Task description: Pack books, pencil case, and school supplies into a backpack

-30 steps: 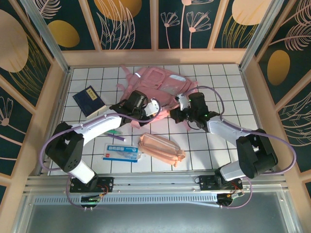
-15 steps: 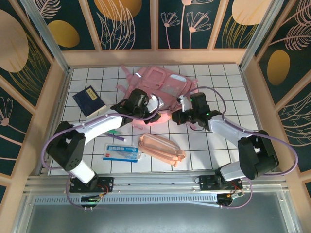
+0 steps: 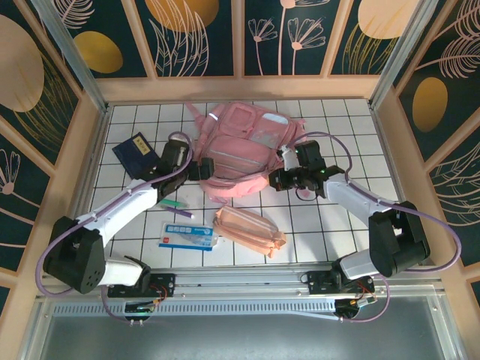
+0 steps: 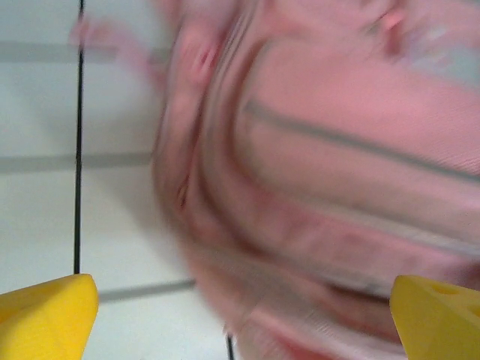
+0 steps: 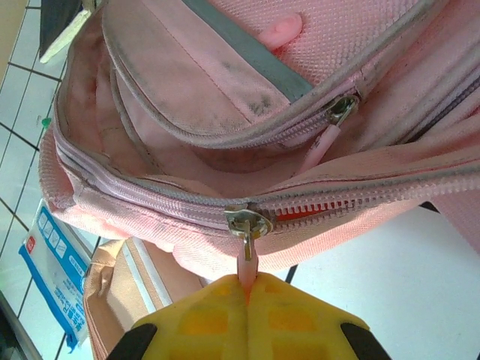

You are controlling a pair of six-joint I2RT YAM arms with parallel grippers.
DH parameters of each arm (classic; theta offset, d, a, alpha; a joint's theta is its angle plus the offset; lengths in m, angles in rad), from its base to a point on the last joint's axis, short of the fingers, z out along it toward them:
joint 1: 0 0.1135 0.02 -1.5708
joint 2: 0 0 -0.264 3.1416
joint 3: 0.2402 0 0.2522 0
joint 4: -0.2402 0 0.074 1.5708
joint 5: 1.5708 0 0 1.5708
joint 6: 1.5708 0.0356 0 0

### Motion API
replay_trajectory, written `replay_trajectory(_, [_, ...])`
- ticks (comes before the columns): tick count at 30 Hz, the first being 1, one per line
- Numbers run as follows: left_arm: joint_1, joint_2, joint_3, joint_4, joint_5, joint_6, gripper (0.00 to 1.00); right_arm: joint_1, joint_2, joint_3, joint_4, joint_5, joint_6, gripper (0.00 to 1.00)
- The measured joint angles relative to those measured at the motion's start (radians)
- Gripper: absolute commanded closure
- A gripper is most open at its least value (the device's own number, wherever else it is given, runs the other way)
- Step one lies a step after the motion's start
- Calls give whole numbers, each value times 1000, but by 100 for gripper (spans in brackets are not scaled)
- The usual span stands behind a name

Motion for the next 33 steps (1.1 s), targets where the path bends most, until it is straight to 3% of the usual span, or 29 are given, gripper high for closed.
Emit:
replay_trajectory(6, [24,99,-15,-45,20,-198,1,0,23,43,-17,24,5,100])
replay_trajectory(17, [31,221,73,-3,-30,-313,7,-1,52,64,-50,72,3,100])
replay_trajectory(20, [31,258,100,10,-34,-354,25,-1,55,64,-51,72,3,100])
replay_trajectory(22, [31,294,126,29,-38,-383,50,-1,58,69,-58,76,3,100])
replay_trajectory(24, [31,327,137,53,-39,-410,82,-1,62,79,-67,80,3,100])
replay_trajectory(25, [31,340,137,62,-35,-422,92,-1,63,83,-69,85,3,100])
replay_trajectory(27, [31,364,135,84,-12,-440,100,-1,65,90,-79,97,3,100])
replay_trajectory(33, [32,364,116,150,54,-489,100,3,89,116,-119,133,3,100])
